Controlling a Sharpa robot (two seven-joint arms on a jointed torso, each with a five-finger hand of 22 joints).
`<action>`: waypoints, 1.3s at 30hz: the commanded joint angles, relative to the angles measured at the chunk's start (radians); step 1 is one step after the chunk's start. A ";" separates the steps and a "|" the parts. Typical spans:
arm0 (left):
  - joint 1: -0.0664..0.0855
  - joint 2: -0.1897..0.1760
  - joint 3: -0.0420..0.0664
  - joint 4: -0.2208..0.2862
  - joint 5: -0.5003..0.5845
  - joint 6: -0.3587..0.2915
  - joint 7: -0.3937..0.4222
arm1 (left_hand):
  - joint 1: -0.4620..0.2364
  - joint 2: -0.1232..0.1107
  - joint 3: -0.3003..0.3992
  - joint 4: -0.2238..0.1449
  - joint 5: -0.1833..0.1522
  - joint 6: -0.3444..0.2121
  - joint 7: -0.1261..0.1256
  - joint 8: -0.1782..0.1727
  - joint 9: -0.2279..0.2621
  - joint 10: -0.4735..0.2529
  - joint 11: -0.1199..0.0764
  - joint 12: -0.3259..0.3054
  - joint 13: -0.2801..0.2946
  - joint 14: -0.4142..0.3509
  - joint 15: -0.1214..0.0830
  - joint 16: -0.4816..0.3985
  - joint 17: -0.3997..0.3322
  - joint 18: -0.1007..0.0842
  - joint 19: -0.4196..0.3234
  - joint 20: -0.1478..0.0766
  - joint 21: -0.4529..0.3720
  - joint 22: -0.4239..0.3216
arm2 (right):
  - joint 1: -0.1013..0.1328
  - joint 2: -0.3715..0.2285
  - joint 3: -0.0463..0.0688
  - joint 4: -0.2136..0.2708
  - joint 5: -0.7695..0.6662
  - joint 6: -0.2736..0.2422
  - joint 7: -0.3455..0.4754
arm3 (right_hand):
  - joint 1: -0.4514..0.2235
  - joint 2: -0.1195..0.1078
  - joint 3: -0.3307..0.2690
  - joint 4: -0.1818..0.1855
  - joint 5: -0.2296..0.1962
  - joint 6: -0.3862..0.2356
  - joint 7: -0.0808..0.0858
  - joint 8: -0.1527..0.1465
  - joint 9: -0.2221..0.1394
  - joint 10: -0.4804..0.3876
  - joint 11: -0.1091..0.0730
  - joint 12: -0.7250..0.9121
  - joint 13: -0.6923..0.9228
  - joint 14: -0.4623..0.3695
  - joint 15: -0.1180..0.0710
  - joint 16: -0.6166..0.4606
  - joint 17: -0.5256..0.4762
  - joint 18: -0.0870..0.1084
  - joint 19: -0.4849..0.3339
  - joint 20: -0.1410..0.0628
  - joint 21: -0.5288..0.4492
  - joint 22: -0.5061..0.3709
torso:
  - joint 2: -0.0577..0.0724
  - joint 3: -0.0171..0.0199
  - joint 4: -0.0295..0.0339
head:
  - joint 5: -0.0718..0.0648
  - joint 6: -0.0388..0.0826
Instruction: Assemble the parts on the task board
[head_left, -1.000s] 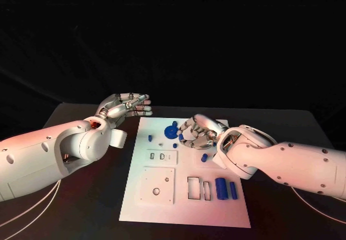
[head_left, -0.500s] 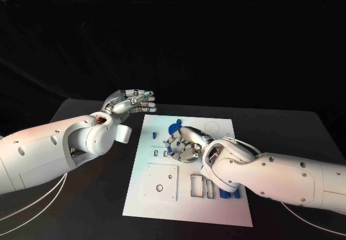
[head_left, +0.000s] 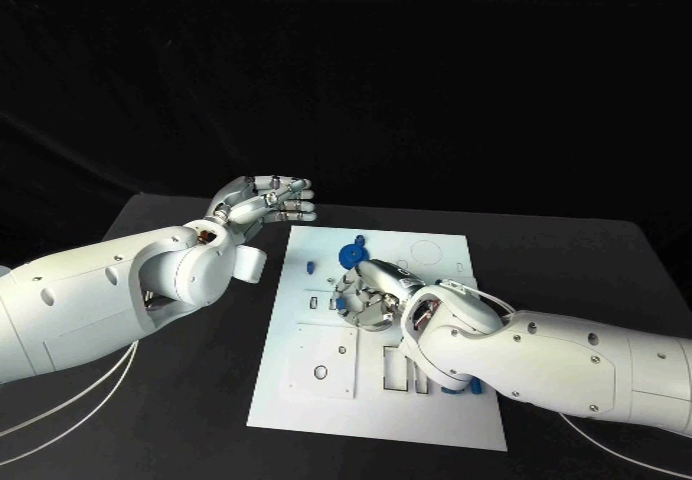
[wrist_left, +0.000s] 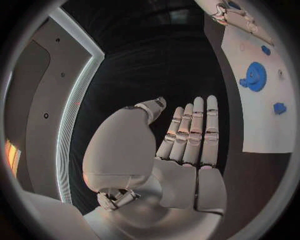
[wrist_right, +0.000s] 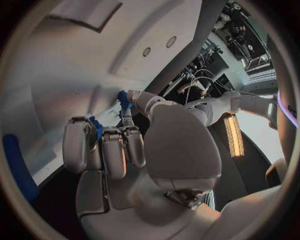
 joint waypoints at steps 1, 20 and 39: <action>0.000 0.002 0.000 0.002 -0.006 0.022 0.003 | 0.002 0.009 -0.007 -0.001 0.005 -0.008 0.034 -0.003 0.001 0.000 0.004 -0.007 0.001 -0.002 0.008 -0.004 0.001 0.013 -0.001 0.006 -0.005 -0.001 | -0.003 0.001 0.000 -0.003 -0.052 0.010 -0.036 | -0.011 0.002 0.007 0.001 0.002 0.005 -0.001 0.008 0.010 0.024 -0.008 -0.005 0.152 0.092 -0.007 0.004 0.217 0.006 0.003 -0.002 -0.001 0.026 | 0.000 0.0000 0.0008 | 0.000 -0.003; 0.000 -0.001 0.000 0.003 -0.007 0.023 0.001 | 0.002 0.009 -0.009 -0.001 0.005 -0.008 0.034 -0.003 0.001 0.000 0.004 -0.007 0.002 -0.002 0.008 -0.005 0.003 0.013 -0.001 0.007 -0.006 -0.002 | -0.008 -0.003 0.000 0.000 -0.098 0.004 -0.050 | -0.032 -0.015 0.007 -0.003 0.001 0.002 -0.002 0.012 0.014 0.026 -0.009 -0.004 0.153 0.092 -0.008 0.004 0.217 0.006 0.006 -0.002 0.001 0.029 | 0.000 -0.0008 0.0009 | -0.002 -0.007; 0.001 -0.004 0.001 0.005 -0.009 0.027 -0.002 | 0.002 0.009 -0.009 -0.001 0.005 -0.008 0.034 -0.003 0.001 0.000 0.004 -0.007 0.002 -0.002 0.008 -0.005 0.003 0.013 -0.001 0.007 -0.006 -0.002 | -0.009 0.003 0.000 -0.010 -0.100 0.008 -0.057 | -0.055 -0.032 0.002 0.000 0.000 -0.004 -0.001 0.014 0.016 0.024 -0.009 -0.007 0.151 0.091 -0.008 0.003 0.215 0.007 0.004 -0.003 -0.004 0.026 | 0.000 -0.0007 0.0002 | -0.003 -0.011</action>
